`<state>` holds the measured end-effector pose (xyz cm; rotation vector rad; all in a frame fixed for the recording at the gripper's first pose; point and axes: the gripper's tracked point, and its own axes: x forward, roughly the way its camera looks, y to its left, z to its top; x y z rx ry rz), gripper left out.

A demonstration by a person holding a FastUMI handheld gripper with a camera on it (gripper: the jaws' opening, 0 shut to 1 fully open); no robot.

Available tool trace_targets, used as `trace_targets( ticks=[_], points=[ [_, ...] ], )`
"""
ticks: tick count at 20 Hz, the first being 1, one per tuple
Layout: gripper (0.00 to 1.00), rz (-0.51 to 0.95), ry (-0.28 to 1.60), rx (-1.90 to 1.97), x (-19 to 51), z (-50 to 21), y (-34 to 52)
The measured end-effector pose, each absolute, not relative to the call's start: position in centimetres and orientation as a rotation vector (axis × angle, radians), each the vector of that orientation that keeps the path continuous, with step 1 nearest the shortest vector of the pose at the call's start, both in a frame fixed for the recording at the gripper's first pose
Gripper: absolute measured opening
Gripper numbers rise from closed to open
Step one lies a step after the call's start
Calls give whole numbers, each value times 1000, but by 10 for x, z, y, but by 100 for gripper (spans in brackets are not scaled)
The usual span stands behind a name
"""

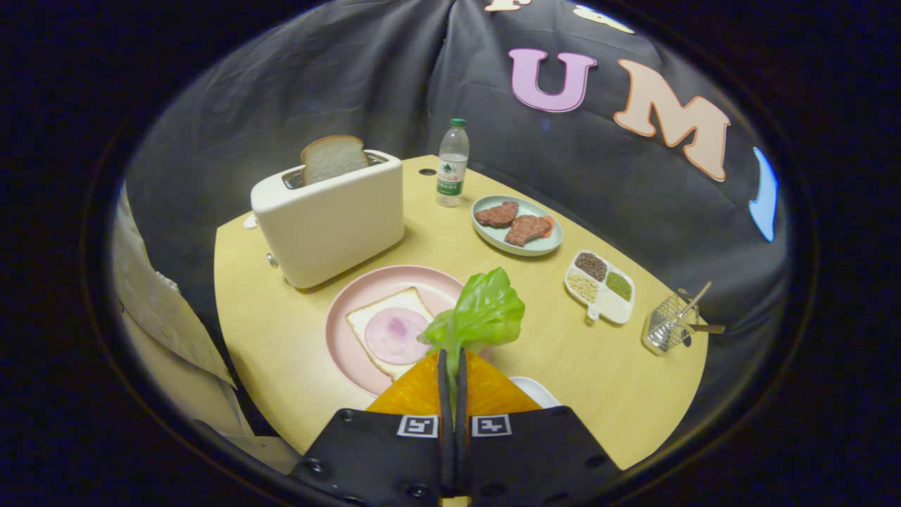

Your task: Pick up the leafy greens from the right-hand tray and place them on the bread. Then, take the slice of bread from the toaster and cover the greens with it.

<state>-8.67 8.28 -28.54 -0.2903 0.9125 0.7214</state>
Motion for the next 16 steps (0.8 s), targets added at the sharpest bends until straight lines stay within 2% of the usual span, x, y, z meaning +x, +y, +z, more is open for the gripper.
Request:
trace_targets(
  ticks=[7,13,16],
  points=[
    [4,805,952,-277,-94,-307,138],
    [4,820,1009,-296,-100,-330,156],
    [17,763,1042,-351,-98,-343,144]
  ],
)
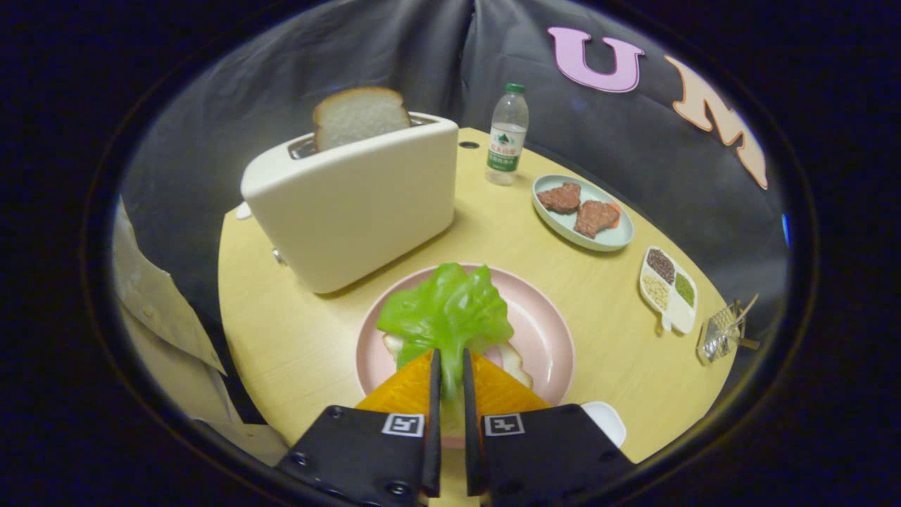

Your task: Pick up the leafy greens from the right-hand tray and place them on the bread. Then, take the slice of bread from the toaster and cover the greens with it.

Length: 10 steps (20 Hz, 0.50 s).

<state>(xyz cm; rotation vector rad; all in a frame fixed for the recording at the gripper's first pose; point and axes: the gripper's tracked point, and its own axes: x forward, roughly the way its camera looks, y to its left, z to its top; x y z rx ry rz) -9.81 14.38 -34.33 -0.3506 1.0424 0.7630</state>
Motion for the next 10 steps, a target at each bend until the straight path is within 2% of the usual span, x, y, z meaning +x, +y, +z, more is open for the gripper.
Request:
trace_targets(
  ticks=[4,10],
  points=[
    [43,702,1033,-394,-89,-349,142],
    [80,639,964,-412,-73,-312,162]
  ],
)
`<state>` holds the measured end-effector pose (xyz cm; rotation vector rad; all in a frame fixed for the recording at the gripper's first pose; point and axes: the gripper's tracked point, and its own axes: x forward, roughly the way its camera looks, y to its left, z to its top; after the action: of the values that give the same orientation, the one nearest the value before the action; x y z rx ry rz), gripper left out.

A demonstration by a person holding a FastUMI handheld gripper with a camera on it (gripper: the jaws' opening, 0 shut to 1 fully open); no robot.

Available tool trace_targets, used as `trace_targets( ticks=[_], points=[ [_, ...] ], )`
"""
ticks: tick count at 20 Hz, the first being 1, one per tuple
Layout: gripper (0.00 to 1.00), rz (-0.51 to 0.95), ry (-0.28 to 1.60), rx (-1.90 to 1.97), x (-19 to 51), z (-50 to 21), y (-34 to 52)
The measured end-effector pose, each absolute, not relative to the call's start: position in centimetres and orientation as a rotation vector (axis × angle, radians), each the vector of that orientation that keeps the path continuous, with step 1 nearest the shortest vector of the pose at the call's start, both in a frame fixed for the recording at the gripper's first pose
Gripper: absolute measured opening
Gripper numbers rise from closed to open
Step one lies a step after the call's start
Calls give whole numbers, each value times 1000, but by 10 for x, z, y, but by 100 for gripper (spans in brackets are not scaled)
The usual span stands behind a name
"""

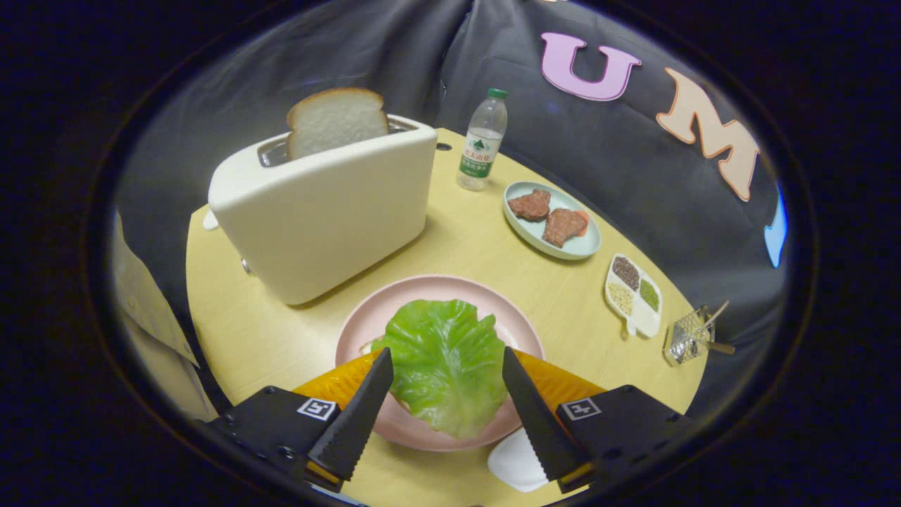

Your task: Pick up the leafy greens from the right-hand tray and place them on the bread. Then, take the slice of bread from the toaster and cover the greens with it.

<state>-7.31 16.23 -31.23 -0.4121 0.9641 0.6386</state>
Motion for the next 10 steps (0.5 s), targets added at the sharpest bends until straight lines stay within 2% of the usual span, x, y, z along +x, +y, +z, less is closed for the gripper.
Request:
trace_targets(
  ticks=[3,10],
  points=[
    [99,622,911,-383,-55,-279,190],
    [99,671,818,-330,-27,-212,264]
  ],
)
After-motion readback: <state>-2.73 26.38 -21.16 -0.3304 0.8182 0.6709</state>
